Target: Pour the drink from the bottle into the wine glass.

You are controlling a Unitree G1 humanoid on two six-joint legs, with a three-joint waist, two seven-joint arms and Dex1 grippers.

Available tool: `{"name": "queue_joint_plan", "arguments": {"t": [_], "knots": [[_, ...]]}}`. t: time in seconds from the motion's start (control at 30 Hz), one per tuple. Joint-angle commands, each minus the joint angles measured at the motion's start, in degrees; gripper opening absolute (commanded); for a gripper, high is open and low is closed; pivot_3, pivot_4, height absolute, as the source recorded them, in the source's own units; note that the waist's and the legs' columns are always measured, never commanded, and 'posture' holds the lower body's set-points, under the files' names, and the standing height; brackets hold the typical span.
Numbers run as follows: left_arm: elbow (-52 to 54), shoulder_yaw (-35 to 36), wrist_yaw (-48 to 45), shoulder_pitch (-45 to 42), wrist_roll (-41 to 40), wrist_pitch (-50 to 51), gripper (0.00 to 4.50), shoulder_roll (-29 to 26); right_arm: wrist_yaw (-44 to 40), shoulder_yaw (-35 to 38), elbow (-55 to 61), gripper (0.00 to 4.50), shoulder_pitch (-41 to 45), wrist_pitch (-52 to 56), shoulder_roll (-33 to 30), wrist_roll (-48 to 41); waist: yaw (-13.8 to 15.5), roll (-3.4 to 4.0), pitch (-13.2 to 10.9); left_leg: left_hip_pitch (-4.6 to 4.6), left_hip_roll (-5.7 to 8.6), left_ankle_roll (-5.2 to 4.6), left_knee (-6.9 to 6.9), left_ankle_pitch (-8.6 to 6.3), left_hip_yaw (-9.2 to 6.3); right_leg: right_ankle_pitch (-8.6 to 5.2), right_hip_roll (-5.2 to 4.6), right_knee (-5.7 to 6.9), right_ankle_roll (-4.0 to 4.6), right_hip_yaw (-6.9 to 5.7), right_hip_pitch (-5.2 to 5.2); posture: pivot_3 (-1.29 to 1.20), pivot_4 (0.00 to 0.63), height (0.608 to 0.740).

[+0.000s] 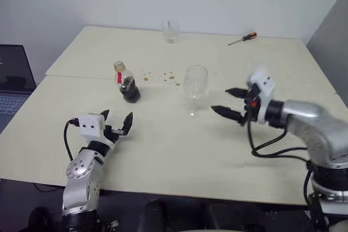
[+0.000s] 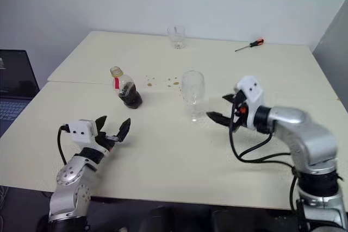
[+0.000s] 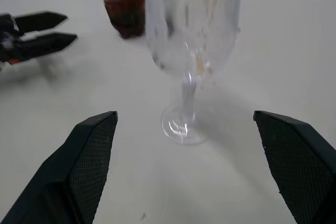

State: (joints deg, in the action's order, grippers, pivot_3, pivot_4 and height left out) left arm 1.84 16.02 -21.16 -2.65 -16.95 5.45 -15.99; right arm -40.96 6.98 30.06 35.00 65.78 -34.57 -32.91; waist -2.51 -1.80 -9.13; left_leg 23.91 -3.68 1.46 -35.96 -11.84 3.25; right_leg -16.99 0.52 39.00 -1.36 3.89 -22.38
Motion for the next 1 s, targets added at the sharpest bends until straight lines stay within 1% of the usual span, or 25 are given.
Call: {"name": "queue_joint_plan", "arguments": {"t": [0.03, 0.13, 0.2, 0.33, 0.4, 0.43, 0.5, 0.67, 1.0], "knots": [[-0.1, 0.2, 1.0, -2.7, 0.2, -1.0, 4.50, -0.6, 1.3, 2.4, 2.2, 4.43, 6.7, 4.9, 0.4, -6.0, 0.0, -0.07, 0.0, 0.00, -0.02, 0.00, -0.01, 0.00, -0.02, 0.00, 0.02, 0.01, 0.00, -0.01, 0.00, 0.00, 0.150, 0.740], [-1.4, 0.1, 0.6, -4.7, 0.8, -0.8, 4.50, -2.0, 5.1, 2.6, -0.2, 4.43, 12.4, 7.1, 2.9, -7.3, 0.0, -0.07, 0.0, 0.02, -0.02, -0.01, 0.00, 0.01, -0.02, 0.02, 0.11, 0.00, 0.06, 0.00, -0.02, 0.00, 0.150, 0.740], [-3.0, 0.5, 0.0, -6.8, 1.0, 0.1, 4.50, -4.1, 6.3, 2.1, -1.0, 4.43, 14.7, 7.5, 3.9, -8.0, 0.0, -0.08, 0.0, 0.05, -0.01, -0.01, 0.01, 0.01, 0.01, 0.08, 0.15, 0.00, 0.17, 0.03, -0.05, 0.00, 0.150, 0.740], [-6.0, 0.1, -1.0, -10.0, 1.9, 1.0, 4.50, -8.0, 6.9, 0.0, -1.2, 4.43, 14.8, 6.9, 4.0, -8.5, 0.2, -0.09, 0.0, 0.40, -0.03, -0.01, 0.01, 0.00, -0.01, 0.14, 0.18, -0.01, 0.27, -0.03, -0.34, 0.00, 0.150, 0.740], [-7.9, -0.5, -1.4, -11.7, 2.8, 0.5, 4.50, -9.3, 7.3, -0.7, -1.6, 4.43, 14.4, 6.2, 4.4, -8.6, 0.2, -0.09, 0.0, 0.77, 0.01, -0.01, -0.02, 0.01, 0.03, 0.15, 0.18, 0.06, 0.25, -0.03, -0.76, 0.00, 0.150, 0.740], [-8.5, -0.6, -1.3, -12.2, 2.9, 0.4, 4.50, -9.4, 7.5, -0.9, -1.8, 4.43, 14.3, 6.0, 4.5, -8.6, 0.3, -0.09, 0.0, 0.93, 0.00, -0.01, -0.05, 0.01, 0.02, 0.18, 0.19, 0.06, 0.22, -0.03, -0.91, 0.00, 0.150, 0.740], [-10.4, -1.0, -1.9, -14.2, 2.9, 0.3, 4.50, -9.8, 7.8, -1.5, -2.0, 4.43, 14.2, 5.7, 4.5, -8.8, 0.4, -0.09, 0.0, 0.97, 0.01, -0.01, -0.06, 0.01, 0.04, 0.18, 0.17, 0.03, 0.21, -0.03, -0.92, 0.00, 0.150, 0.740], [-15.5, -2.7, -3.4, -19.1, 3.9, 0.4, 4.50, -10.5, 8.4, -1.8, -2.1, 4.43, 14.8, 5.1, 4.4, -9.3, 0.6, -0.09, 0.0, 0.98, 0.01, -0.01, -0.05, 0.01, 0.00, 0.18, 0.19, 0.05, 0.21, -0.11, -0.92, 0.00, 0.150, 0.740], [-21.2, -5.5, -4.9, -25.0, 5.9, -1.3, 4.50, -10.0, 10.7, -2.4, -2.8, 4.43, 14.6, 2.8, 3.9, -8.5, 0.7, -0.09, 0.0, 0.97, 0.00, -0.01, -0.05, 0.01, 0.00, 0.18, 0.21, 0.06, 0.21, -0.15, -0.92, 0.00, 0.150, 0.740]]}}
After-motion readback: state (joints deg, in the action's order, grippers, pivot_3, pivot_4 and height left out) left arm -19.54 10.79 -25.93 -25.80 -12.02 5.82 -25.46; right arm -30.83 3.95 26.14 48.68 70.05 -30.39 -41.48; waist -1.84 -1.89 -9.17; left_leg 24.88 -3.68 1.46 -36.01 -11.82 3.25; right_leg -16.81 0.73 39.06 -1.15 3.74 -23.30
